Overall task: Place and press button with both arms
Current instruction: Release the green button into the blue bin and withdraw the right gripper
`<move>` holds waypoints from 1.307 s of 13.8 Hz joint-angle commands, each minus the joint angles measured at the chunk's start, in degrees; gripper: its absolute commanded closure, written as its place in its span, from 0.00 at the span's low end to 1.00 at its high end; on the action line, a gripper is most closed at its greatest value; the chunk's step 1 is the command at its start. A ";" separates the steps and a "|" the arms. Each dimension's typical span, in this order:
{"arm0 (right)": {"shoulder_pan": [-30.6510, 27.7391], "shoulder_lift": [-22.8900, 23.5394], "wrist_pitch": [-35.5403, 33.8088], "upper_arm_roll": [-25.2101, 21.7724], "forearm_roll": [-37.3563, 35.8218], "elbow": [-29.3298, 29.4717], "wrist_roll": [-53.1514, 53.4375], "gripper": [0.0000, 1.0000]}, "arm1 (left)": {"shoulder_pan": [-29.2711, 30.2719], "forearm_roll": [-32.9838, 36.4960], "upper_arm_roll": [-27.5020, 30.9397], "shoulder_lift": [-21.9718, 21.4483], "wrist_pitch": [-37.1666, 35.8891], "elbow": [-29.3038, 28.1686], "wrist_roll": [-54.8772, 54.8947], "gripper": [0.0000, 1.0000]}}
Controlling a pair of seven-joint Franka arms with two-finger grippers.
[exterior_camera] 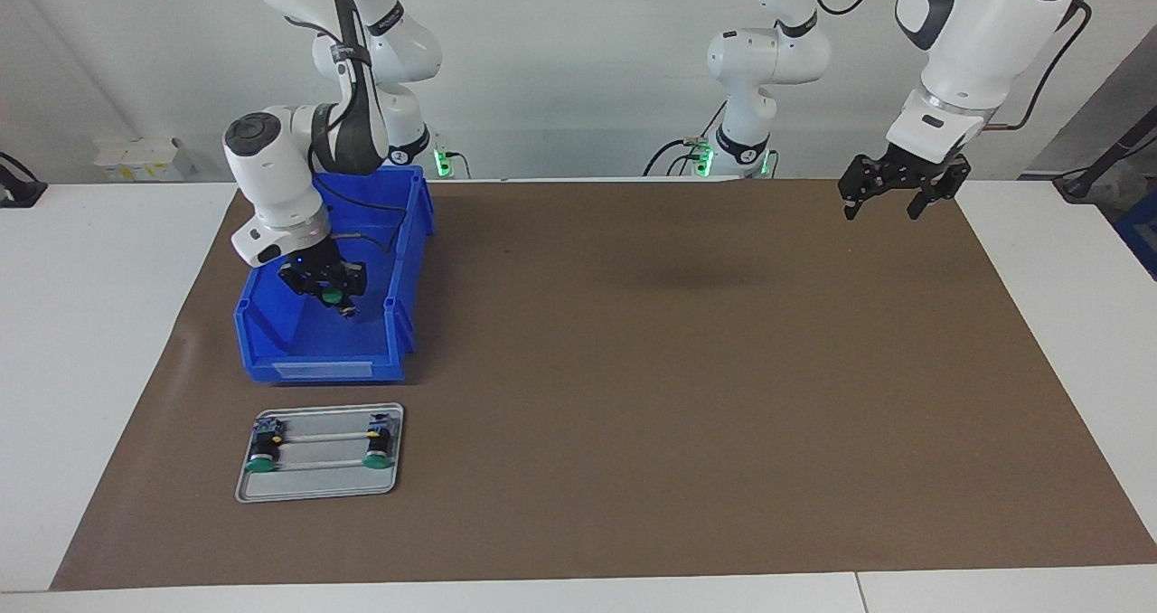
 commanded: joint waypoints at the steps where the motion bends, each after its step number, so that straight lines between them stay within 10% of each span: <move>1: -0.45 -1.29 0.93 0.55 1.80 -1.31 -1.01 0.40 | 0.15 -0.65 0.06 -1.43 -1.43 -0.84 -0.85 0.02; 3: -0.18 -2.16 0.23 0.55 1.80 -0.26 -0.92 0.00 | -0.20 -0.65 0.15 -0.65 -2.40 1.09 -0.85 0.02; 12: -0.53 -1.91 -28.56 0.38 0.22 29.24 4.08 0.00 | -0.29 -1.61 0.06 10.86 -6.98 15.93 -0.85 0.02; 18: -0.98 1.43 -52.67 0.55 -0.66 47.82 6.37 0.00 | 0.24 -1.52 0.15 9.20 -7.15 12.00 -0.24 0.01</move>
